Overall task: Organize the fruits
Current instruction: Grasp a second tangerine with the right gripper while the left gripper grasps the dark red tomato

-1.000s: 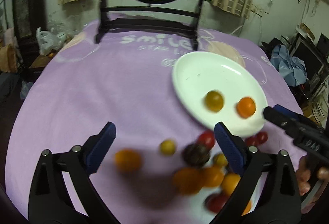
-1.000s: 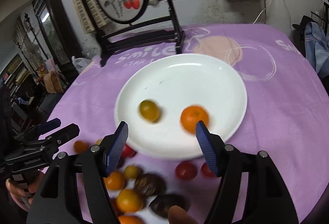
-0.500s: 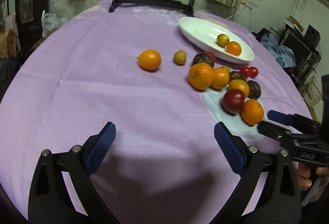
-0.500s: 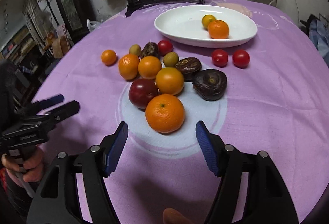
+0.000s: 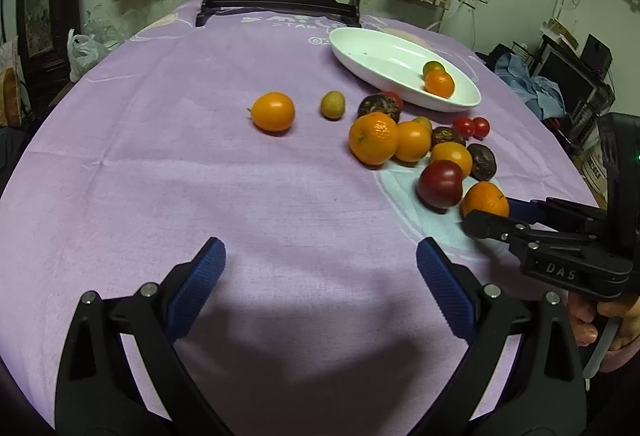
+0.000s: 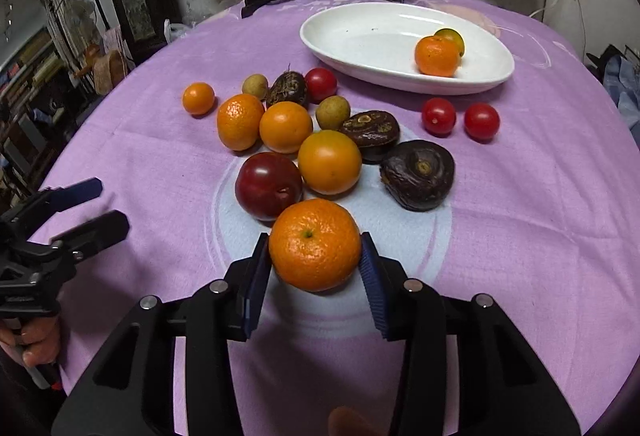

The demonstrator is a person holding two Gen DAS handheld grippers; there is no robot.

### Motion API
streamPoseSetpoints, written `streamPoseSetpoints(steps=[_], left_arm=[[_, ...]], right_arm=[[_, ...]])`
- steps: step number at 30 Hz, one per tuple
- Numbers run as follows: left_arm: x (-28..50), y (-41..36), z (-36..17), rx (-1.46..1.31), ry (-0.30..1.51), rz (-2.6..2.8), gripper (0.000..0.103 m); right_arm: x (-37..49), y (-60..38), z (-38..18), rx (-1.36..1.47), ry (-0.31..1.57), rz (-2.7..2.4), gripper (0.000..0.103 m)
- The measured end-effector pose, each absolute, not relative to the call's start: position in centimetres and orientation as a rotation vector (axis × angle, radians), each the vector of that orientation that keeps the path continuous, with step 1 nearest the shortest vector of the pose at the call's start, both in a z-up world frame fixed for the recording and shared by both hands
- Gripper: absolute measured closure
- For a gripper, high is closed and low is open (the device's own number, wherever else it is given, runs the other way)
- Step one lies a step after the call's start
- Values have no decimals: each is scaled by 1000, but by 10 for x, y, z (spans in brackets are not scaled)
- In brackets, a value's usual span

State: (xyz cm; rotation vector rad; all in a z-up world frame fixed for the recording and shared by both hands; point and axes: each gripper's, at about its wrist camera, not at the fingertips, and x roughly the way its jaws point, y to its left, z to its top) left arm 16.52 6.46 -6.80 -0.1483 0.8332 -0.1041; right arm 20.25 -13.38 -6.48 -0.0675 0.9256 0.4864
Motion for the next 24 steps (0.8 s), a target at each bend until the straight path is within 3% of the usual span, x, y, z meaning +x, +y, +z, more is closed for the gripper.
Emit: streamPoseSetpoints(steps=[3, 5, 7, 24], left_arm=[[173, 48, -65, -100, 835, -157, 11], [182, 27, -63, -41, 830, -206, 28], [191, 6, -63, 12, 830, -249, 37], [242, -37, -83, 56, 921, -316, 48]], right_arm=[[201, -160, -57, 93, 862, 537, 59], [202, -180, -53, 206, 809, 539, 59], [200, -191, -48, 248, 760, 528, 59], [203, -207, -49, 301, 749, 483, 59]])
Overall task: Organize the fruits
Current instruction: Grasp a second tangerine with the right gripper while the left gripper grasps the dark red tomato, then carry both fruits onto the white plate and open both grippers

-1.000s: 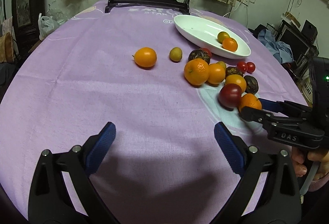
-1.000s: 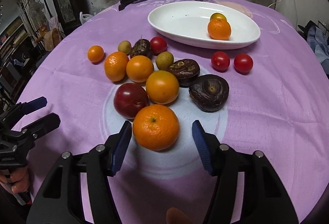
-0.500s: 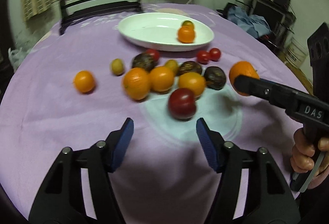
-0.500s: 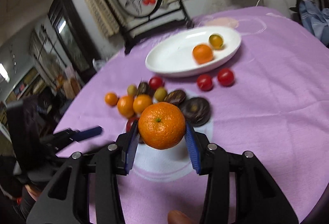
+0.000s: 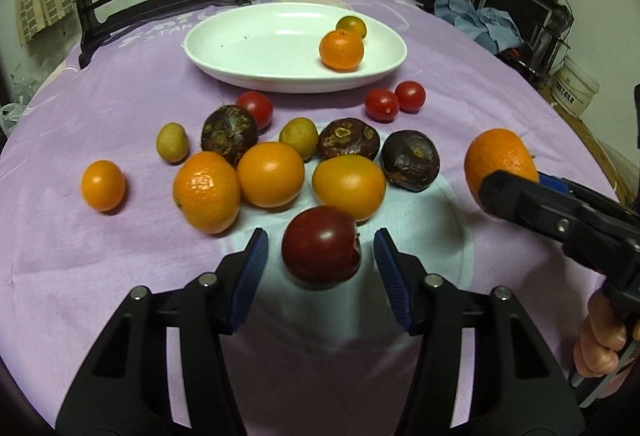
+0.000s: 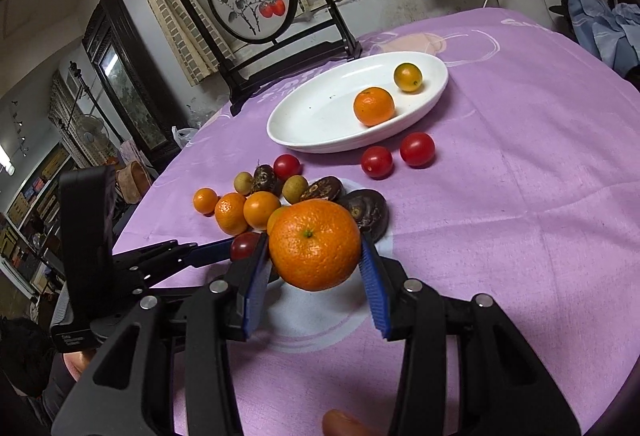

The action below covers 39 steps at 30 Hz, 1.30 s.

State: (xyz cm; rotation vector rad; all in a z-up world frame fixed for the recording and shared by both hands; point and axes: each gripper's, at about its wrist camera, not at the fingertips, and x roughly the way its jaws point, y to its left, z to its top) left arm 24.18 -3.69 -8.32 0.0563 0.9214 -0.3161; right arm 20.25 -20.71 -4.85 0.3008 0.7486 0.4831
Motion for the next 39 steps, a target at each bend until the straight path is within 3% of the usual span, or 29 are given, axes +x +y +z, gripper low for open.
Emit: streamPoseSetpoints(steps=[3, 17, 24, 34, 36, 37, 38, 39], left_arm=[[244, -38, -86, 65, 931, -318, 63], [234, -5, -53, -95, 838, -315, 64], [310, -6, -2, -113, 737, -197, 64], [410, -37, -32, 13, 880, -88, 64], [413, -37, -34, 30, 896, -57, 64], [411, -35, -33, 31, 899, -53, 53], [405, -32, -27, 26, 889, -50, 33], [400, -28, -21, 19, 866, -43, 25]], right_arm=[[203, -209, -50, 312, 757, 474, 59], [214, -198, -30, 222, 725, 428, 59], [310, -175, 17, 207, 593, 362, 59], [404, -179, -35, 230, 799, 346, 57], [404, -176, -33, 190, 780, 343, 48], [402, -176, -29, 184, 766, 347, 31], [399, -178, -22, 199, 749, 359, 30], [396, -181, -16, 223, 735, 369, 29]])
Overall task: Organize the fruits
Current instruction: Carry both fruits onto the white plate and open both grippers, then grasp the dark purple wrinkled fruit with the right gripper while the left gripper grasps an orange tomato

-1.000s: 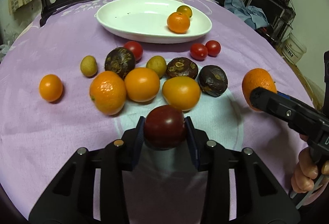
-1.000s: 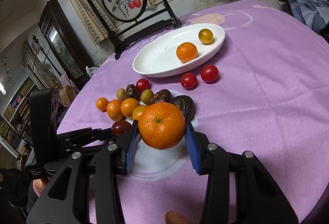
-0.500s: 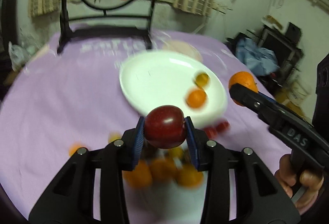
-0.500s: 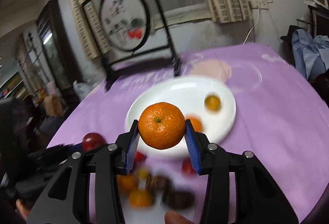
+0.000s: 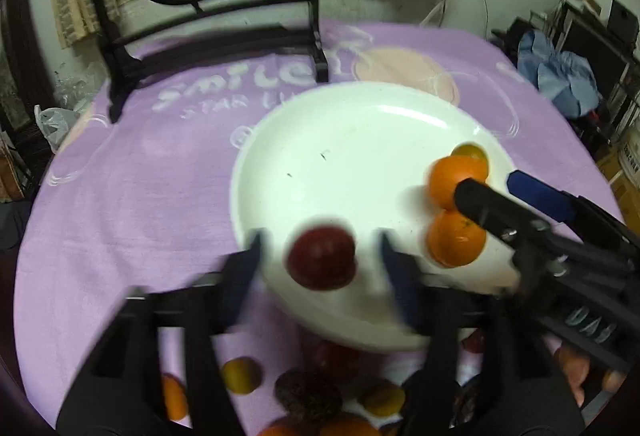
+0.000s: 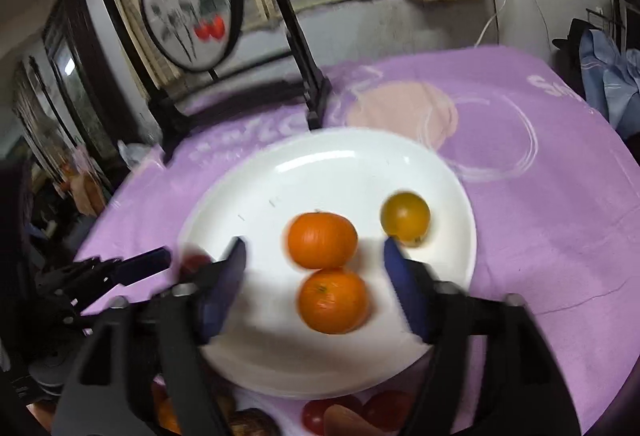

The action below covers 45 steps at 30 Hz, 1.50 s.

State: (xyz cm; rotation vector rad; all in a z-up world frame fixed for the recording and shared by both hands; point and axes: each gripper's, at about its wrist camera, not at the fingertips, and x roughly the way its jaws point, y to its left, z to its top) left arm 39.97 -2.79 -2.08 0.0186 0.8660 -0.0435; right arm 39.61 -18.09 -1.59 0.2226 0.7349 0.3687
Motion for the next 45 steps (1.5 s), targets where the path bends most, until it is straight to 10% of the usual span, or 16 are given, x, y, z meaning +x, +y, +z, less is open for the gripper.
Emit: streamPoseSetpoints(steps=[5, 20, 27, 45], left_arm=[[337, 2, 18, 52, 740, -37, 4], [235, 94, -30, -101, 713, 188, 3], [235, 95, -39, -89, 755, 198, 3], [237, 100, -42, -116, 758, 200, 3]], right_arm=[[366, -185, 8, 239, 702, 384, 24], [265, -182, -25, 5, 749, 453, 15], [269, -172, -52, -126, 888, 459, 55], [267, -152, -73, -235, 925, 472, 58]])
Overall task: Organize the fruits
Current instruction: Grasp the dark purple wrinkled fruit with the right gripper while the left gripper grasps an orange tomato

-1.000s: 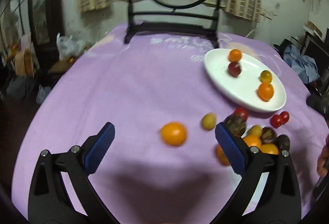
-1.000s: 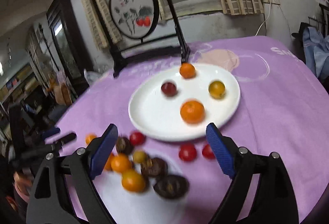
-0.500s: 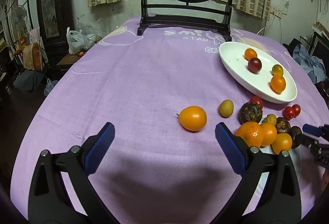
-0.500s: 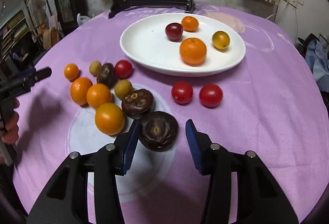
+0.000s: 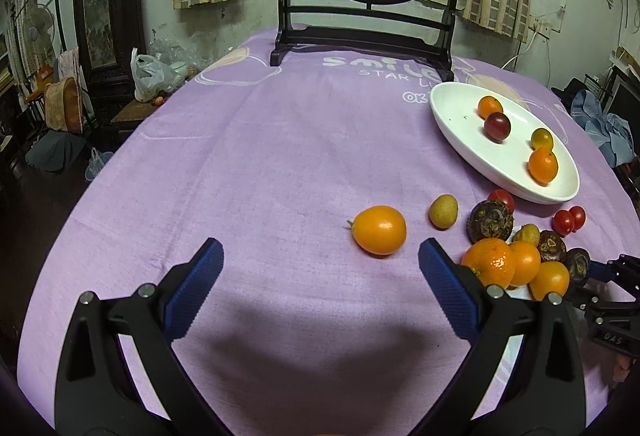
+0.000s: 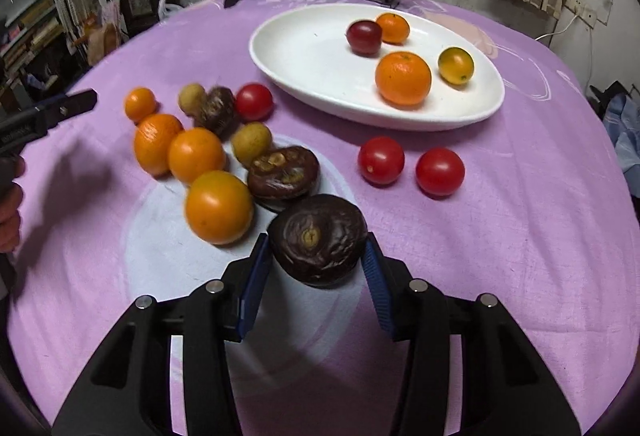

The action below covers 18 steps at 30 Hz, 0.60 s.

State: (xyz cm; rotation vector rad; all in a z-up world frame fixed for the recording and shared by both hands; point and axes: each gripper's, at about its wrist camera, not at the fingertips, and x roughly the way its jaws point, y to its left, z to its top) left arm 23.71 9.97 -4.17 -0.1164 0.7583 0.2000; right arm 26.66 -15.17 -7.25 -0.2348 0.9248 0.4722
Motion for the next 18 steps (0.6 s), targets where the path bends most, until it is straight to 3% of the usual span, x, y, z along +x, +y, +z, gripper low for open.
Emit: streamPoseSetpoints(steps=[4, 6, 8, 14, 18], left_arm=[[241, 82, -47, -21, 761, 148, 6], [245, 73, -48, 41, 755, 130, 11], [251, 66, -51, 69, 763, 95, 24], [275, 70, -62, 61, 807, 93, 39], [286, 72, -69, 44, 835, 82, 40]], right_arm=[[271, -167, -62, -142, 909, 461, 58], [274, -177, -55, -81, 898, 451, 58], [277, -185, -50, -31, 890, 437, 58], [277, -191, -48, -9, 889, 413, 58], [276, -190, -47, -12, 885, 416, 58]])
